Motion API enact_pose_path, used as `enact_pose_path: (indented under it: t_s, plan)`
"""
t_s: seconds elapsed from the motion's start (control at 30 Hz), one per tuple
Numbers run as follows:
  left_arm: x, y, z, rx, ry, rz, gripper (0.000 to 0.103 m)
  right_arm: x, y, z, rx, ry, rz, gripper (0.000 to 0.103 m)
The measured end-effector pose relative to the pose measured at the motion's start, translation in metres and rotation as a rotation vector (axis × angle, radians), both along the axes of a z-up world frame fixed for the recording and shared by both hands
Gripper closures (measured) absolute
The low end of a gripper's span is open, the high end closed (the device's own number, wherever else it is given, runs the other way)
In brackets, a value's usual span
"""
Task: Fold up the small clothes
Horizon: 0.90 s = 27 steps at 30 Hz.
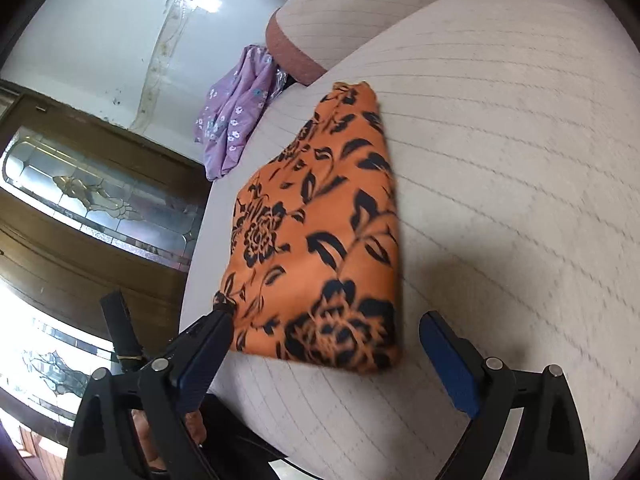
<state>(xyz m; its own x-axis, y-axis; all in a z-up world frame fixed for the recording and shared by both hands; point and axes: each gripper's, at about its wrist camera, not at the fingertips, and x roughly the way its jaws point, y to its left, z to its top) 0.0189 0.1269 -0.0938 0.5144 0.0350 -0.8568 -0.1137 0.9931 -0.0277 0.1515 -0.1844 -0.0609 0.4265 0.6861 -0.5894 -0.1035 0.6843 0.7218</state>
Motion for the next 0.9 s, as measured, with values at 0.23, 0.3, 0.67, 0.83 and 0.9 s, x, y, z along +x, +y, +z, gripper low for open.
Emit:
enact_pose_path:
  t_s: [0.23, 0.3, 0.67, 0.83, 0.9]
  plan:
    - [-0.002, -0.002, 0.019, 0.024, -0.036, -0.013, 0.011, -0.001, -0.005, 0.013, -0.004, -0.049, -0.002, 0.007]
    - [0.003, -0.002, 0.02, 0.024, -0.033, -0.015, 0.011, 0.007, -0.003, 0.019, -0.017, -0.068, 0.005, 0.007]
    - [0.047, -0.001, 0.011, 0.014, -0.018, -0.016, 0.011, 0.054, -0.001, 0.023, -0.055, -0.071, -0.005, 0.007]
    - [0.058, -0.001, 0.005, 0.005, -0.009, -0.02, 0.011, 0.067, 0.003, 0.012, -0.066, -0.048, -0.006, 0.007]
    - [0.062, -0.002, 0.003, 0.006, -0.006, -0.023, 0.011, 0.071, 0.004, 0.008, -0.071, -0.042, -0.004, 0.007]
